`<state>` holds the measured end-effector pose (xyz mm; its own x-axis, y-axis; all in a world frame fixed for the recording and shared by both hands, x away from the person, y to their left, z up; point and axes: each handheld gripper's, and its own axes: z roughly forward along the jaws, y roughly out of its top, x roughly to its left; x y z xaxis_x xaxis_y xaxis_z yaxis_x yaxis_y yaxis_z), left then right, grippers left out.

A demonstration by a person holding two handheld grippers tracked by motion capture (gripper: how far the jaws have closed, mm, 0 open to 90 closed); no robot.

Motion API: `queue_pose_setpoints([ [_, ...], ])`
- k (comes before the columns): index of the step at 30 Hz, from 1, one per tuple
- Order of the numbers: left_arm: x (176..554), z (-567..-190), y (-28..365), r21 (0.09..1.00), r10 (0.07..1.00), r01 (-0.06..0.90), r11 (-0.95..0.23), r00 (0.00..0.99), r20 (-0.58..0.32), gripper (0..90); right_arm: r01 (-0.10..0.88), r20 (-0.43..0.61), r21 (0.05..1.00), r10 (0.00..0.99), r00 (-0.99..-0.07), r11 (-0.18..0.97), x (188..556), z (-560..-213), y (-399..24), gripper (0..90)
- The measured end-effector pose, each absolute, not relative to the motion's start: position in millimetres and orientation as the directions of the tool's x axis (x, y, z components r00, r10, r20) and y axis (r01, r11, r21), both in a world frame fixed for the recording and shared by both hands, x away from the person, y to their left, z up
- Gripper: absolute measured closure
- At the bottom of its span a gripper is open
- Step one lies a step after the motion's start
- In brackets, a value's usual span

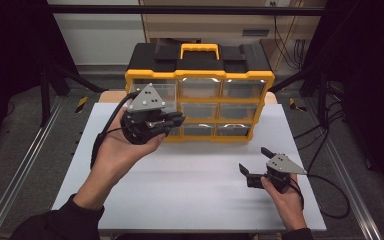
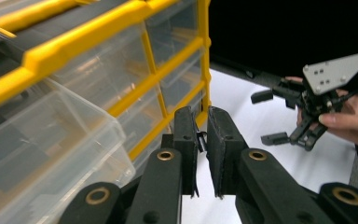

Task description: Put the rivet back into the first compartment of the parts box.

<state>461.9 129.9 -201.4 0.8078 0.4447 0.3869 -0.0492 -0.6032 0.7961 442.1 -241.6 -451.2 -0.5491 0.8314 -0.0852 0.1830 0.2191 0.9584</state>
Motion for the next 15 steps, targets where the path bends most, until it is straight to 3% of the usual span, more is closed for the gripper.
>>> queue_pose_setpoints([
  [15,468.2,-193.1,152.7,0.838,0.533,-0.033,-0.545,0.758,0.376,81.9,0.183,-0.086,0.958,0.831,-0.549,0.22,442.2,-451.2,-241.5,4.4],
])
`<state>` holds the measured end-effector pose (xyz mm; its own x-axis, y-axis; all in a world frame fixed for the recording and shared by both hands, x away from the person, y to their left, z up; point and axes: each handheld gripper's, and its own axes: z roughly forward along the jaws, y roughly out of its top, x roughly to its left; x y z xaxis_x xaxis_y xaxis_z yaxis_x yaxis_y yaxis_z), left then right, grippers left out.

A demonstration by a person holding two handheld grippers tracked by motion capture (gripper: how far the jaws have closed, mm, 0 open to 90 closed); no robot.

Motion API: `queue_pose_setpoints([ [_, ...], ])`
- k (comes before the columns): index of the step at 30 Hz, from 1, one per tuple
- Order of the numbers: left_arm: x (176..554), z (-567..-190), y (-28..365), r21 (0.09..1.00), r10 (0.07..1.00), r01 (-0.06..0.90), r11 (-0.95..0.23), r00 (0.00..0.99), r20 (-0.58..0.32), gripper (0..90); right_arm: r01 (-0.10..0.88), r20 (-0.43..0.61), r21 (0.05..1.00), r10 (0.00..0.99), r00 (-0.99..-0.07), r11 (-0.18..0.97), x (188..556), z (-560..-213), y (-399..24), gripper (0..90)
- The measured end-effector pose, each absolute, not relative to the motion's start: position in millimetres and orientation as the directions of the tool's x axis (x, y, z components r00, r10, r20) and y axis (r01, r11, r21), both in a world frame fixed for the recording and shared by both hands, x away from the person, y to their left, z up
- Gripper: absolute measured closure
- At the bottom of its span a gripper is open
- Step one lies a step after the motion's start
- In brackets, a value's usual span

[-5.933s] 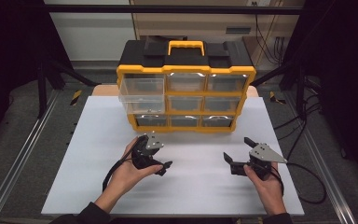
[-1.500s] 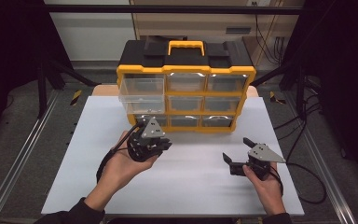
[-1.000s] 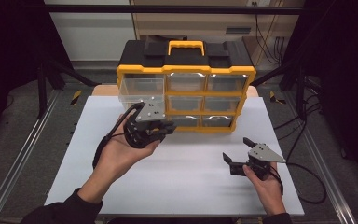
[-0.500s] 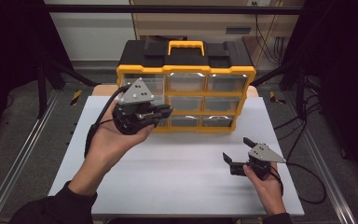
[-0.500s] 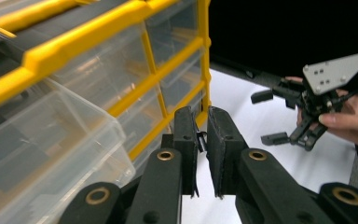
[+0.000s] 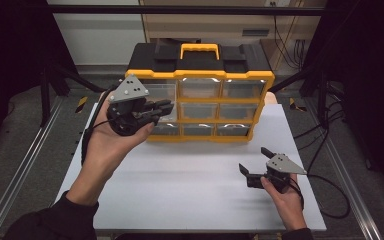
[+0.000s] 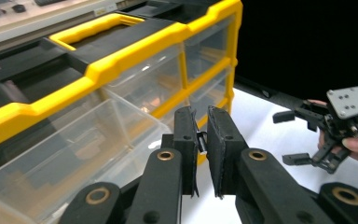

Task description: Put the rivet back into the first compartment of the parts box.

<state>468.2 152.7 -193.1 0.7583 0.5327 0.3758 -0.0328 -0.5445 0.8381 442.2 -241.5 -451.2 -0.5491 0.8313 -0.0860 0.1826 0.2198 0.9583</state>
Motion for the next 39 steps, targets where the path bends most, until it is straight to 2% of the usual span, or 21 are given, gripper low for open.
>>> queue_pose_setpoints([
  [7,477.4,-193.6,166.4,0.856,0.568,-0.012,-0.517,0.743,0.353,81.9,0.183,-0.086,0.958,0.831,-0.549,0.22,442.2,-451.1,-241.5,4.4],
  [21,488.2,-194.7,187.1,0.867,0.664,0.019,-0.497,0.652,0.367,81.8,0.182,-0.086,0.958,0.831,-0.549,0.22,442.1,-451.1,-241.6,4.4],
  [30,502.8,-199.4,189.2,0.867,0.684,0.037,-0.498,0.631,0.366,81.1,0.183,-0.084,0.959,0.832,-0.548,0.217,442.1,-451.0,-242.0,4.4],
  [39,497.2,-199.7,190.1,0.881,0.713,-0.009,-0.473,0.584,0.389,53.9,0.185,-0.084,0.958,0.831,-0.551,0.219,442.2,-451.1,-242.1,4.4],
])
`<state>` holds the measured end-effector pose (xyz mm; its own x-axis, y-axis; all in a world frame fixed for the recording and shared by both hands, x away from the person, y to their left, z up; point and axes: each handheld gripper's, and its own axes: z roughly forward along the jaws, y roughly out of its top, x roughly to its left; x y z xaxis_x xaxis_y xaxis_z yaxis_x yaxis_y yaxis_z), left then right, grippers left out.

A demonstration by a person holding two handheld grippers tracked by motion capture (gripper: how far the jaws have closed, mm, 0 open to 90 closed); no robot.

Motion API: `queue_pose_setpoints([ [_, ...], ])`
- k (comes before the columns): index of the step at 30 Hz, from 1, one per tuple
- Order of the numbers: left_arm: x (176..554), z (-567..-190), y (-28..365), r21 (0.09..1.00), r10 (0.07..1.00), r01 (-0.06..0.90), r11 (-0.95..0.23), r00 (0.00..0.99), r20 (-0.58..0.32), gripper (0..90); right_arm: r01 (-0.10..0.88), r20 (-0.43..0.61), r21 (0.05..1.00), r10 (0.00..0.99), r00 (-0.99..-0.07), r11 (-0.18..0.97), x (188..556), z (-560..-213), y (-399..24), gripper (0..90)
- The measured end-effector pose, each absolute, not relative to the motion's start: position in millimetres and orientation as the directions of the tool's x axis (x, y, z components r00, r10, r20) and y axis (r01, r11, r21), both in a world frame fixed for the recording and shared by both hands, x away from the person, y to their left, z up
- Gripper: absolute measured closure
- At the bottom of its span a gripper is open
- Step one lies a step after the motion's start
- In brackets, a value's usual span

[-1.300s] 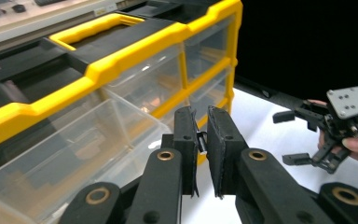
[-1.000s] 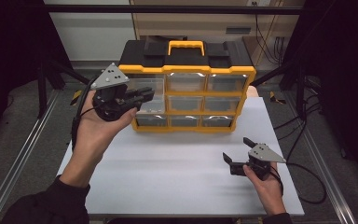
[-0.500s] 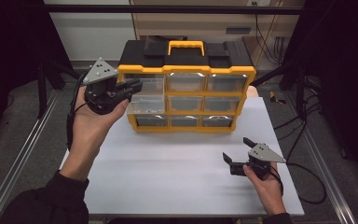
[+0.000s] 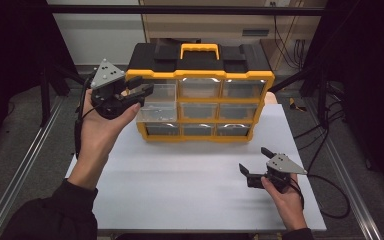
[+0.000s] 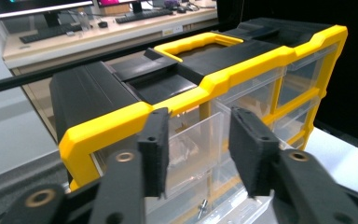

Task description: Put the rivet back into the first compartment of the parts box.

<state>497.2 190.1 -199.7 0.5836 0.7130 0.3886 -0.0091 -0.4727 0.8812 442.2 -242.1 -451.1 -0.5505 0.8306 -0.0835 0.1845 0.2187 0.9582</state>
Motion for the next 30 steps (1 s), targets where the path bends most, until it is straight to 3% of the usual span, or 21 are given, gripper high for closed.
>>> queue_pose_setpoints([
  [8,478.1,-202.0,184.4,0.867,0.705,-0.052,-0.496,0.558,0.437,37.7,0.183,-0.087,0.958,0.83,-0.551,0.222,442.1,-451.1,-241.7,4.3],
  [18,457.2,-212.7,171.0,0.859,0.659,-0.085,-0.505,0.604,0.448,21.4,0.183,-0.087,0.958,0.83,-0.551,0.222,442.1,-451.1,-241.5,4.3],
  [30,440.6,-230.8,169.7,0.864,0.641,-0.089,-0.496,0.633,0.433,14.1,0.184,-0.088,0.957,0.831,-0.549,0.223,441.9,-451.2,-240.8,4.3],
])
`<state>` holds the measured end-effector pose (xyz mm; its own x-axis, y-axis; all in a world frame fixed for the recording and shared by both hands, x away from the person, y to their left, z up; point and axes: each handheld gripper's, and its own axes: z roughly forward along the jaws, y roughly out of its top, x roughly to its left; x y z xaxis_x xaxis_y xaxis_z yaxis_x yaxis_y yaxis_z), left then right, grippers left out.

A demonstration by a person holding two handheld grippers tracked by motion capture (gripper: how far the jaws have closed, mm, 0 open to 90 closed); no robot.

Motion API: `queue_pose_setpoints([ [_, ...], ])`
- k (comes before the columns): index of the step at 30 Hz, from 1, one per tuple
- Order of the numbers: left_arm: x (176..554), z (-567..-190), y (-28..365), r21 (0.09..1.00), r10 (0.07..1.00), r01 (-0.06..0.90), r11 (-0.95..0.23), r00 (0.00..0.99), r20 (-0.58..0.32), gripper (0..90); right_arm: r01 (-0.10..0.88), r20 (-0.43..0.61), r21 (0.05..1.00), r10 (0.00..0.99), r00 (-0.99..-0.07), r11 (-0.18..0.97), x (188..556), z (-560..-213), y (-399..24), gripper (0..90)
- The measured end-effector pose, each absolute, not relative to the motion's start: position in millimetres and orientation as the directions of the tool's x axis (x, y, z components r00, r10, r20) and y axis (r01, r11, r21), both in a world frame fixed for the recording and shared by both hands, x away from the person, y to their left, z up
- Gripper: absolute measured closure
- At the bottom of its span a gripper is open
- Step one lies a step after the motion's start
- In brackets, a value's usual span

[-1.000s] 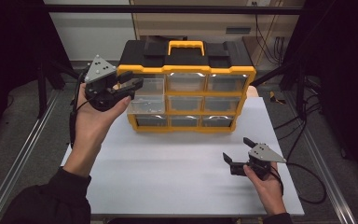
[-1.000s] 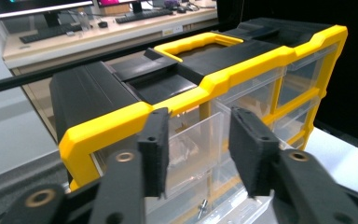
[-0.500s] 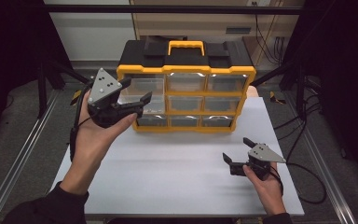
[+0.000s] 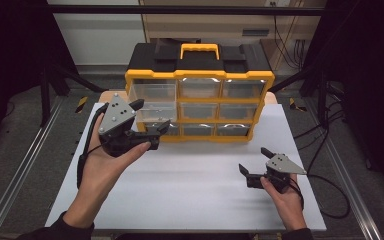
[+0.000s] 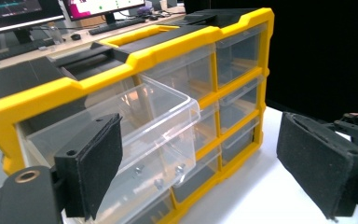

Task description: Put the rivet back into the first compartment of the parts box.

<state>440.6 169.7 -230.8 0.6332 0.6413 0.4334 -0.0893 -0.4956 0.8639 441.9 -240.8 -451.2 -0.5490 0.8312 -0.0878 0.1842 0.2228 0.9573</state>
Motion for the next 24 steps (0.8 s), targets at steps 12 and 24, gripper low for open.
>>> queue_pose_setpoints([
  [12,434.4,-249.3,163.3,0.865,0.626,-0.086,-0.494,0.655,0.423,14.1,0.187,-0.086,0.957,0.831,-0.55,0.223,442.0,-451.6,-240.6,4.3],
  [24,434.5,-265.3,159.0,0.859,0.615,-0.071,-0.507,0.668,0.419,14.0,0.187,-0.088,0.956,0.831,-0.55,0.225,442.2,-451.8,-240.3,4.3],
])
